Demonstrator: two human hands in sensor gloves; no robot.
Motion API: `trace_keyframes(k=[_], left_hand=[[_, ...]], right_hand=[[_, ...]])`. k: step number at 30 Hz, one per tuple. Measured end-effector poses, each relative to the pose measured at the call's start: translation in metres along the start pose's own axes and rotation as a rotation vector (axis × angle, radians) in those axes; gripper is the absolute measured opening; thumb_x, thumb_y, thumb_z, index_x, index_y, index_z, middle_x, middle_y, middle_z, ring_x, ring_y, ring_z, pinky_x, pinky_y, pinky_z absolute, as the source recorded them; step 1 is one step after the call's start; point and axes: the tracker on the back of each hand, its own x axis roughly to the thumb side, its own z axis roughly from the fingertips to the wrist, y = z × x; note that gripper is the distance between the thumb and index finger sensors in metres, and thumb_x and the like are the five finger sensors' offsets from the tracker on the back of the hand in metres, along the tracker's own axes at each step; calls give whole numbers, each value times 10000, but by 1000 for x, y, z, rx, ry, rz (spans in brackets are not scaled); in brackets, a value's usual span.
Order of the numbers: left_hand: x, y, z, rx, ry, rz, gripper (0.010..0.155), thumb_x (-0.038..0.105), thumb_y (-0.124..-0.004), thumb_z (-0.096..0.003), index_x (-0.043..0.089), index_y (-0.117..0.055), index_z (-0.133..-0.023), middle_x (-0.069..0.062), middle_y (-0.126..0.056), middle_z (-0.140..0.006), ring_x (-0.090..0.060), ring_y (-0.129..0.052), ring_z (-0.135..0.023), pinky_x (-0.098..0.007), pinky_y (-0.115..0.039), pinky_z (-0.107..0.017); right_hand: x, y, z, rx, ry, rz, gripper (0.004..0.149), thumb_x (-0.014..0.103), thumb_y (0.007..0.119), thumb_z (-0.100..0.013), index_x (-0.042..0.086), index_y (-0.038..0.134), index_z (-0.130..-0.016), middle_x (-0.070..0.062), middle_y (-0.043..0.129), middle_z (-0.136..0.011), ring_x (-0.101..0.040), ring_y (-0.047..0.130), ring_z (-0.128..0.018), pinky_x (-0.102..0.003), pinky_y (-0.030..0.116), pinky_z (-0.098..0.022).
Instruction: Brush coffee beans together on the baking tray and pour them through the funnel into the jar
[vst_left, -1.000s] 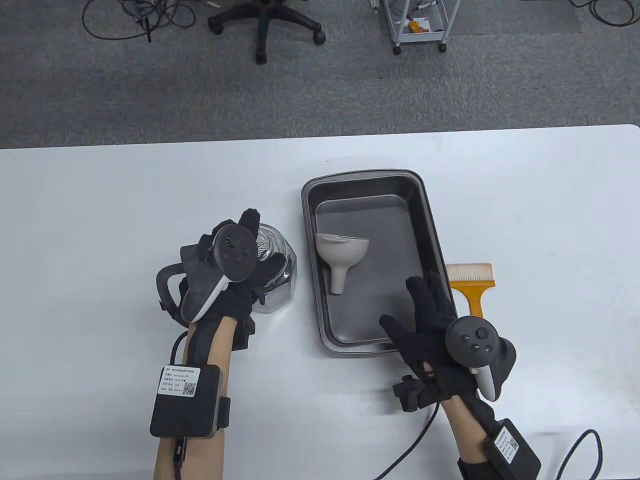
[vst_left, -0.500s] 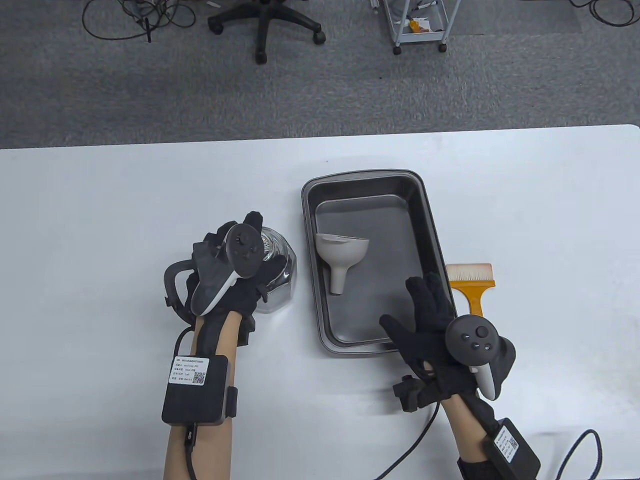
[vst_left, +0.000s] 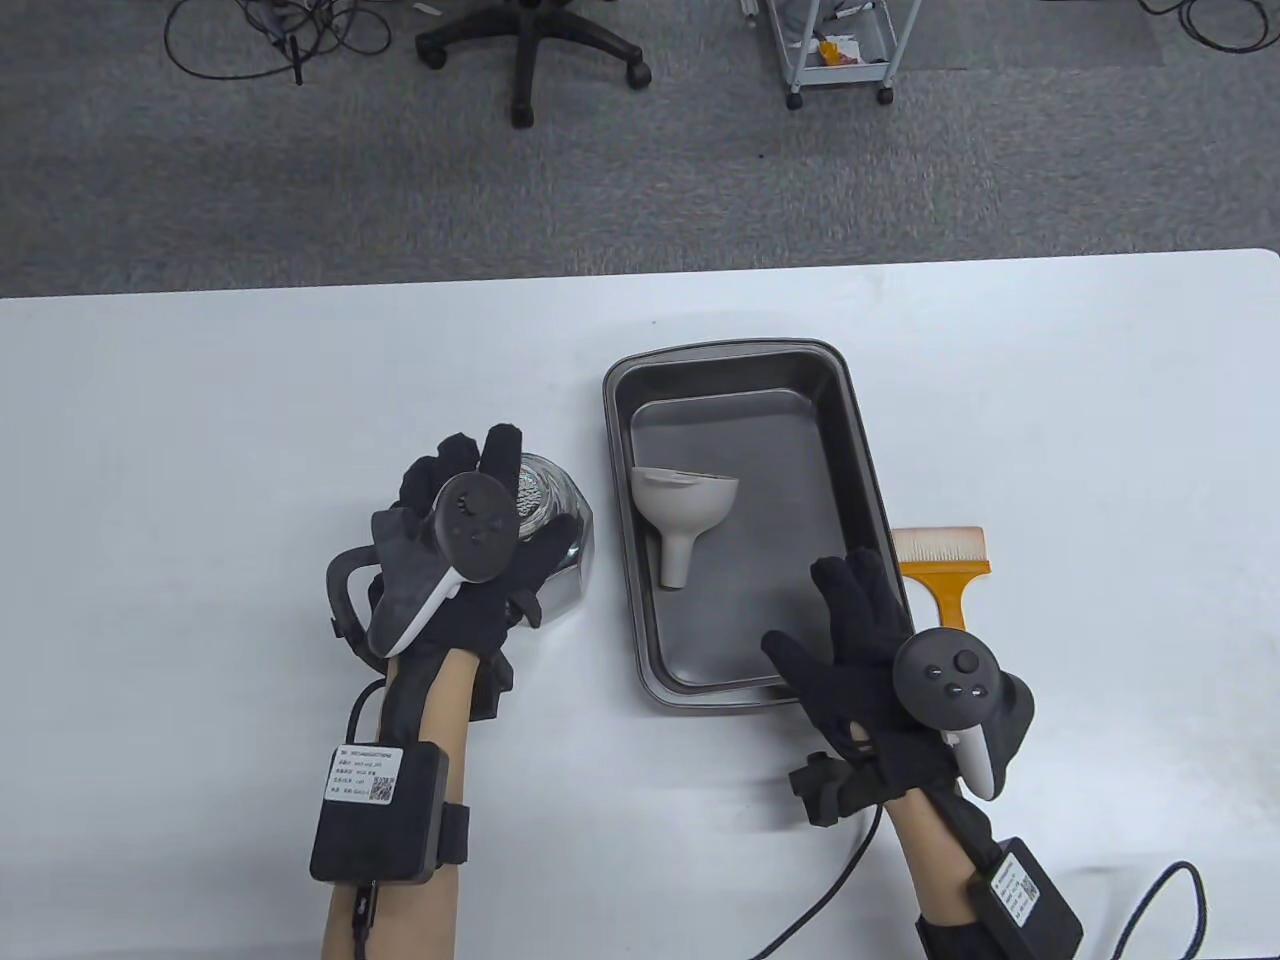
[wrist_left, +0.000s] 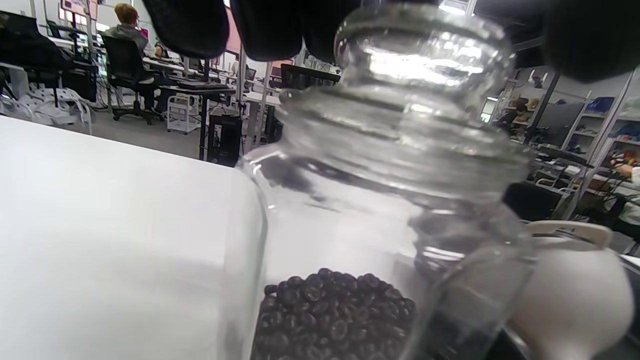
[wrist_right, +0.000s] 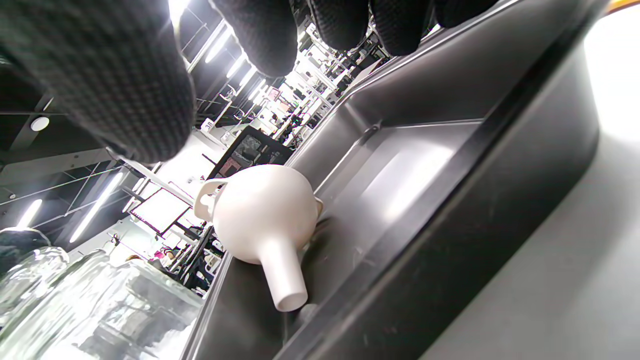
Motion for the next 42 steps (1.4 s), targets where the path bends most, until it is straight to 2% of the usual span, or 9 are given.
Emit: trace_keyframes(k=[9,19,26,34,42], left_hand=[[-17,7,46,111,-80,142,876,804,-726,-416,434,-375,-1128,-31,-416,-1252,-386,-462,-1150,-617,-539,-788],[-45,-16,84,184,-113,194,865,809,-722,-417,447,-383,-1126,-21,-420,-1253,-381,-458,-1154,-624,-531,-788],[-63,-36,95,185,-109,186,864,810,-720,-418,450,-382,-1127,-23,-413,-1255,-384,-448,-1156,-630,-524,-789],[-78,-56,97,214,-116,143,860,816,-715,-416,457,-385,-1124,-14,-414,-1255,-379,-448,-1158,-630,-521,-790],[-84,-72,91,191,-140,77,867,830,-708,-404,477,-375,-1122,7,-361,-1266,-367,-374,-1176,-647,-478,-797]], right_hand=[[3,-3,6,-7,-15,17,824,617,894,-392,248,553,-1045,-163,471,-1159,-486,542,-1022,-631,480,-728],[7,-2,8,-42,-38,85,824,615,899,-390,253,555,-1045,-156,467,-1161,-470,532,-1031,-624,468,-736],[12,1,10,-54,-67,144,822,617,899,-388,259,557,-1044,-155,461,-1164,-469,525,-1035,-619,468,-741],[20,2,15,-88,-117,231,823,628,900,-381,285,559,-1046,-145,446,-1170,-455,491,-1053,-623,451,-747],[27,4,16,-102,-178,371,823,681,896,-354,374,578,-1048,-58,424,-1198,-412,410,-1093,-634,392,-755]])
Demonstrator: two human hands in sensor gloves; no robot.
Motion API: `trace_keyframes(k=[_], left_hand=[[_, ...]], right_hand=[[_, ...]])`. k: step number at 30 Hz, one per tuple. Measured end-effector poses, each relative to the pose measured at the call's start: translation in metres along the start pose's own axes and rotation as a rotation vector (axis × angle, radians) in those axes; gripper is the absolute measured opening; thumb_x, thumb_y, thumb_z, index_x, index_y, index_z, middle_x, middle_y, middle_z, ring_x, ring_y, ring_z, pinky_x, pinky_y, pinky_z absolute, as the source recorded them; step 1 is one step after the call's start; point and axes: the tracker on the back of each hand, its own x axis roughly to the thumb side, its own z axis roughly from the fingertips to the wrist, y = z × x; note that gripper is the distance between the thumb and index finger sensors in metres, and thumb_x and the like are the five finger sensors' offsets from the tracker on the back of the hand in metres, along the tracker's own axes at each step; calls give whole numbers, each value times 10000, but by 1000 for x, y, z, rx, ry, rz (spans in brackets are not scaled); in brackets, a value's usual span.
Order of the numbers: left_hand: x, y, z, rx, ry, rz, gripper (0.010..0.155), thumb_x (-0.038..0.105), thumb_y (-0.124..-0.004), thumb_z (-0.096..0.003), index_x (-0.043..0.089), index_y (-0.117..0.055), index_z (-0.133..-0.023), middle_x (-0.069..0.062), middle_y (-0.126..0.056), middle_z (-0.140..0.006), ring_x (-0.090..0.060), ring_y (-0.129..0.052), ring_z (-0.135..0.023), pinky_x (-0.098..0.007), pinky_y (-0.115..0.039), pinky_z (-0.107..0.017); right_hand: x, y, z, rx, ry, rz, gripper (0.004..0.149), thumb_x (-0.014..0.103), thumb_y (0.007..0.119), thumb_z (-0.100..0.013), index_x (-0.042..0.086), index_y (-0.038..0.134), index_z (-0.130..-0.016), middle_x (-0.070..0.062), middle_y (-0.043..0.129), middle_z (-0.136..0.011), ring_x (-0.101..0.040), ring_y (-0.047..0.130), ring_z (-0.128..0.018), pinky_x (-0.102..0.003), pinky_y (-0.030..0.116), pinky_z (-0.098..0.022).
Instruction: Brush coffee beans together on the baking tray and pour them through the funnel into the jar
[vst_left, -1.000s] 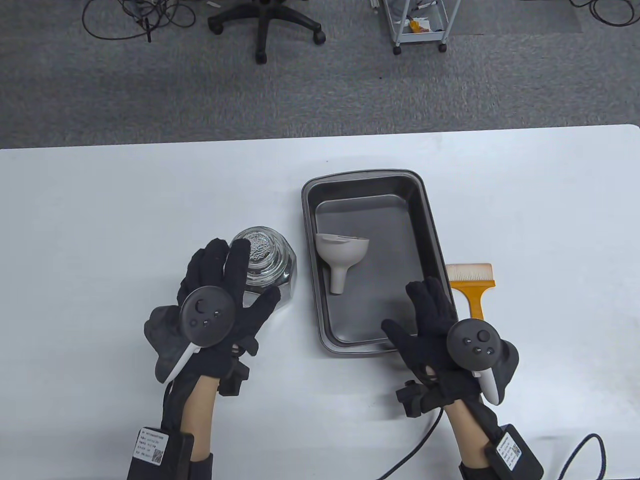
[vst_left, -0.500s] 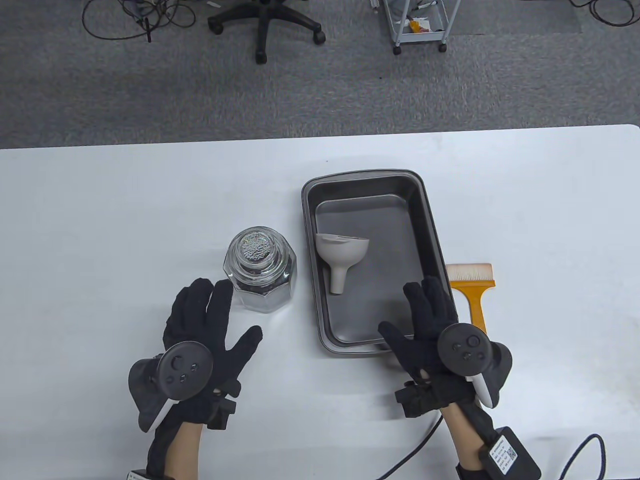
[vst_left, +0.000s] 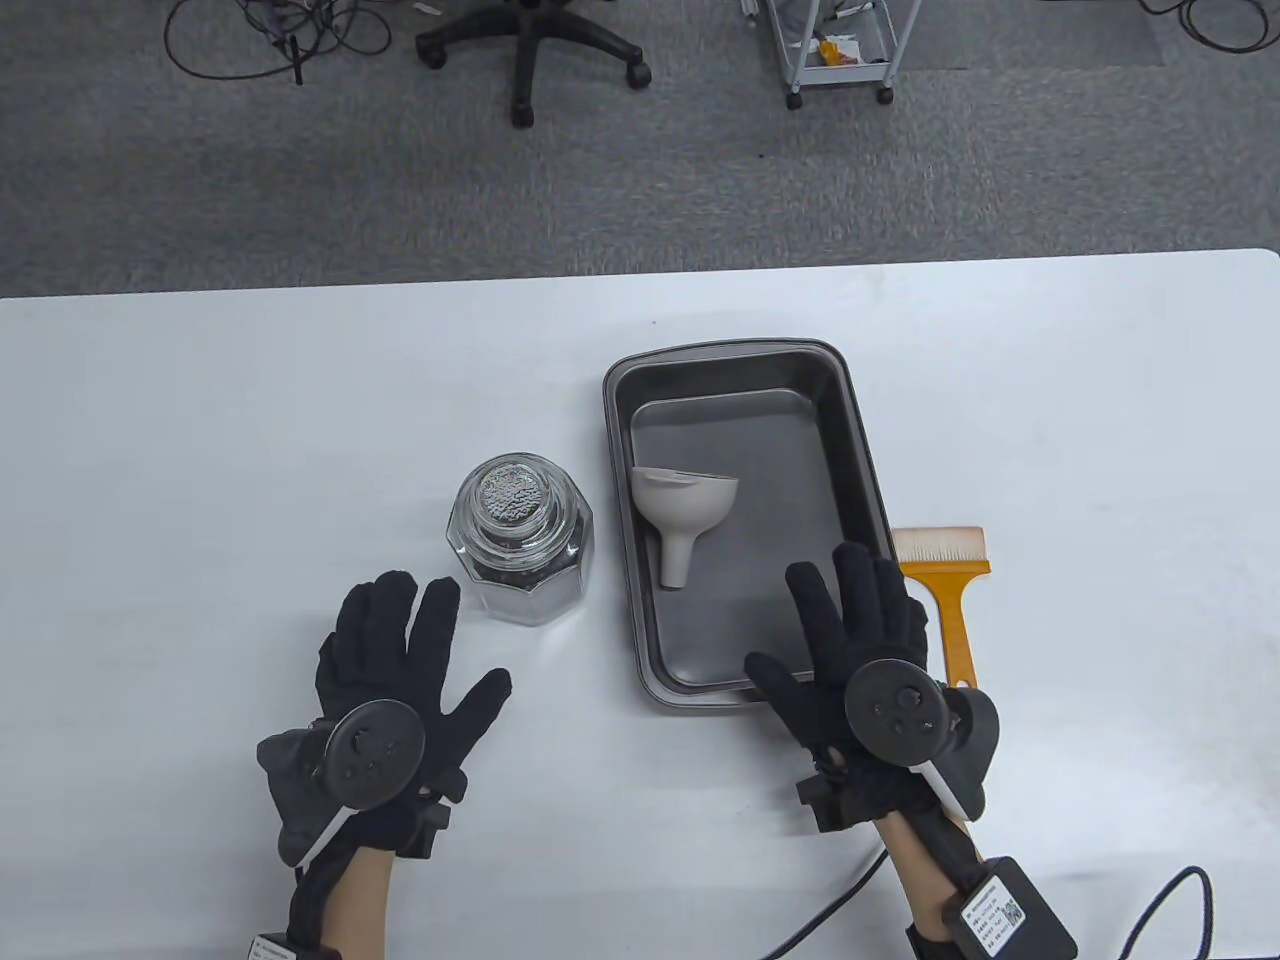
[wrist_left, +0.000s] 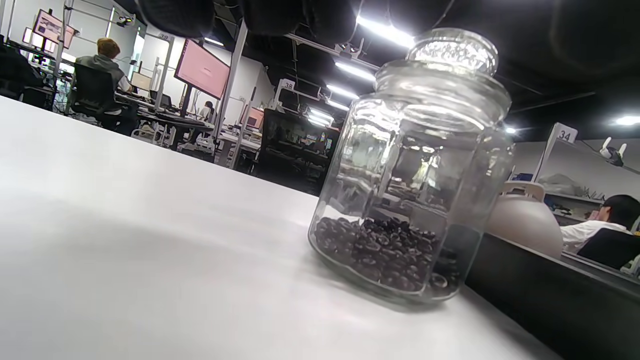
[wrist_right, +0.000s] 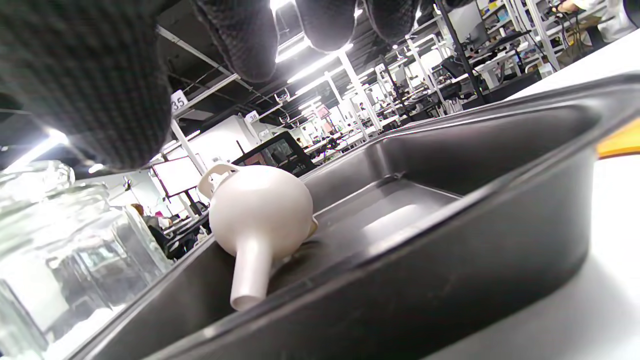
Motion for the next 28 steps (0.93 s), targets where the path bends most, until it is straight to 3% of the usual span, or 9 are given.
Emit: trace_keyframes(k=[10,13,28], left_hand=[[-4,-2,7,2,-28,-190,892,862,-681,-385,506,-318,-1118,52,-232,-1281,-345,-223,-1185,-670,-409,-800],[-6,-5,6,-58,-4,-251,906,876,-660,-385,514,-264,-1115,70,-167,-1278,-346,-163,-1179,-680,-381,-799],[-11,-14,-2,-113,17,-278,916,881,-656,-380,520,-237,-1109,84,-125,-1270,-340,-115,-1171,-690,-348,-796]], right_hand=[[8,-1,1,31,-62,177,835,729,868,-345,466,494,-1044,22,346,-1220,-371,278,-1117,-662,271,-738],[11,2,2,33,-74,225,844,731,863,-344,463,480,-1046,25,338,-1220,-367,267,-1117,-660,258,-736],[9,14,-3,92,-63,266,816,717,845,-363,458,472,-1042,4,345,-1213,-363,277,-1111,-654,257,-734]])
